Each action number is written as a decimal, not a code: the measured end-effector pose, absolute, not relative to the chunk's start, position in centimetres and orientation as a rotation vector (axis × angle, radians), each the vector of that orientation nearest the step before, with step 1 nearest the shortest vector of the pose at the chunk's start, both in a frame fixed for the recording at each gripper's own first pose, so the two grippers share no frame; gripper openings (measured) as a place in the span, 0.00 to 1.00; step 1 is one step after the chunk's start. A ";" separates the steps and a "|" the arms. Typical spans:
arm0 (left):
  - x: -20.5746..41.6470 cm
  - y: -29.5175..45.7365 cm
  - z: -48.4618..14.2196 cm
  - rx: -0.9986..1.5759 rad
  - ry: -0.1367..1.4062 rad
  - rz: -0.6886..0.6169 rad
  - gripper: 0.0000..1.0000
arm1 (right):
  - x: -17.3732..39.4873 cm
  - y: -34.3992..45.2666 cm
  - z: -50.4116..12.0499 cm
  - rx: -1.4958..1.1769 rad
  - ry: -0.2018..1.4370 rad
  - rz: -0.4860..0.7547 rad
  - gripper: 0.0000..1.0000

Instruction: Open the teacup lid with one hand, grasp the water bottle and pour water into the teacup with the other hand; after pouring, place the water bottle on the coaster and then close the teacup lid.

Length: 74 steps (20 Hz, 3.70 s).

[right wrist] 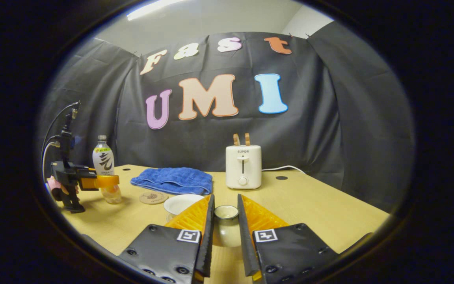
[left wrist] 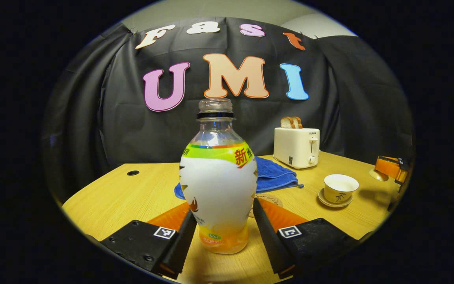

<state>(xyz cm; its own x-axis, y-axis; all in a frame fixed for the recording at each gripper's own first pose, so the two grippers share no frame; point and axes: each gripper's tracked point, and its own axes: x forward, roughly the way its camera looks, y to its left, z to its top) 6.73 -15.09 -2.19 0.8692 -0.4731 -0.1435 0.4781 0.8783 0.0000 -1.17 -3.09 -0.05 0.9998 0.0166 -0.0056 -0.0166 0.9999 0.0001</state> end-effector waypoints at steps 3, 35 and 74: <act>6.8 -15.4 -2.3 0.045 0.148 -0.508 0.66 | -1.1 -3.0 -0.1 0.000 0.006 0.029 0.35; 7.4 -23.3 -1.7 1.301 -0.022 -0.576 0.54 | -0.9 -6.7 0.1 0.000 0.002 -0.024 0.35; 10.3 -27.5 2.8 2.079 -0.163 -0.596 0.55 | -0.8 -6.8 0.1 -0.001 0.002 -0.019 0.35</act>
<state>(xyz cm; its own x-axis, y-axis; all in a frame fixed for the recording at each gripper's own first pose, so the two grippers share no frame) 10.34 -27.51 2.77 0.8732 -0.3398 -0.3493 0.1144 -0.5538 0.8248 -0.80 -6.76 0.11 0.9998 -0.0194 -0.0025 0.0194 0.9998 -0.0008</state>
